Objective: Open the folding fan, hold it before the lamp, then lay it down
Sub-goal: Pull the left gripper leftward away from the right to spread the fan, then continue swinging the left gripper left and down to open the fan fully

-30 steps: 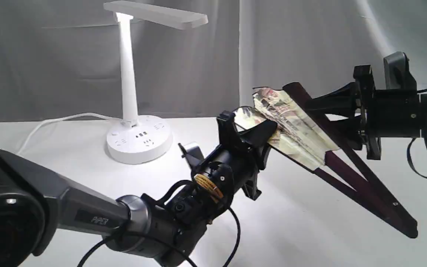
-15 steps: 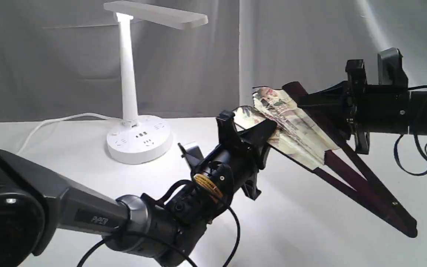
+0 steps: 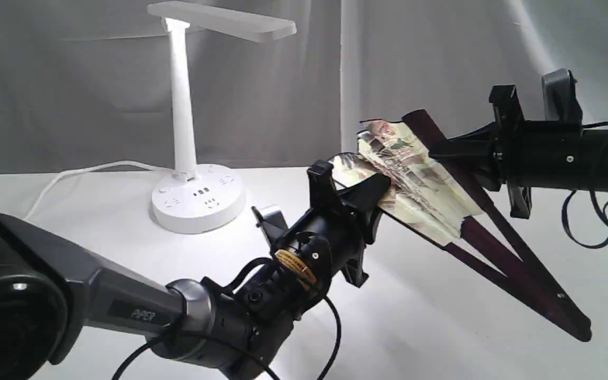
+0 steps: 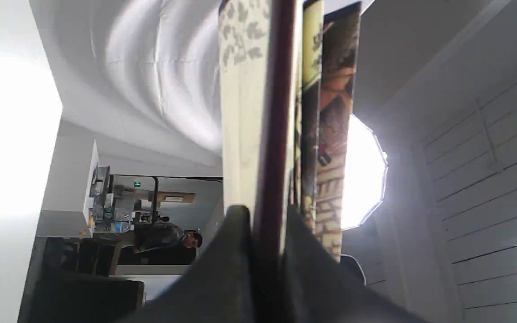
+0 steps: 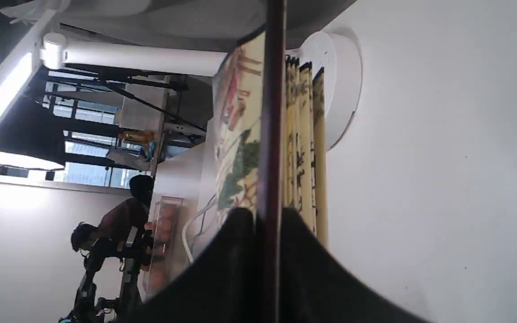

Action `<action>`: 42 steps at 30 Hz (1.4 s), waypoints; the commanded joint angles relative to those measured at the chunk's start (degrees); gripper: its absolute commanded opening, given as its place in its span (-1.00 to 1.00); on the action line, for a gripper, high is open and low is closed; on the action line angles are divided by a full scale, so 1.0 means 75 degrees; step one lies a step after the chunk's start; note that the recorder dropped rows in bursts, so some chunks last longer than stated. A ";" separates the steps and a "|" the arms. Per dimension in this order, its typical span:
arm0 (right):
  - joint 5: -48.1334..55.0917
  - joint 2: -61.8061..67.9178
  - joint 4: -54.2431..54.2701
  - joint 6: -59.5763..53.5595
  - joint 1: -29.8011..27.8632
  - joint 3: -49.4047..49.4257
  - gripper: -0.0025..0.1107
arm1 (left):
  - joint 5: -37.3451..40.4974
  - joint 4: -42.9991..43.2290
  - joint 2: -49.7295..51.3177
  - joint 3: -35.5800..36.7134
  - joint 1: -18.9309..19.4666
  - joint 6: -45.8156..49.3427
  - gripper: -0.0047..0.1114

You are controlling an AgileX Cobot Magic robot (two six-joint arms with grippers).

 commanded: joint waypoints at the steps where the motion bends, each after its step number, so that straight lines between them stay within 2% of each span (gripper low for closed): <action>1: -0.0287 -0.0020 0.0044 -0.0143 0.0002 0.0025 -0.96 | -0.0224 -0.0185 -0.0065 0.0000 0.0008 -0.0070 -0.92; 5: -0.0380 -0.0020 0.0044 -0.0143 0.0002 0.0025 -0.96 | -0.0224 -0.0400 -0.0080 0.0142 0.0008 -0.0070 -0.92; 18: -0.0733 -0.0020 0.0072 -0.0143 -0.0101 0.0025 -0.96 | -0.0224 -0.0984 -0.0896 0.1634 -0.0006 0.0162 -0.92; 25: -0.0594 -0.0020 0.0072 -0.0143 -0.0573 0.0025 -0.96 | -0.0224 -0.1545 -0.1394 0.2655 -0.0006 0.0177 -0.92; 42: -0.0363 -0.0020 -0.0092 -0.0129 -0.1261 0.0025 -0.96 | -0.0224 -0.3371 -0.3005 0.4376 -0.0100 0.1533 -0.92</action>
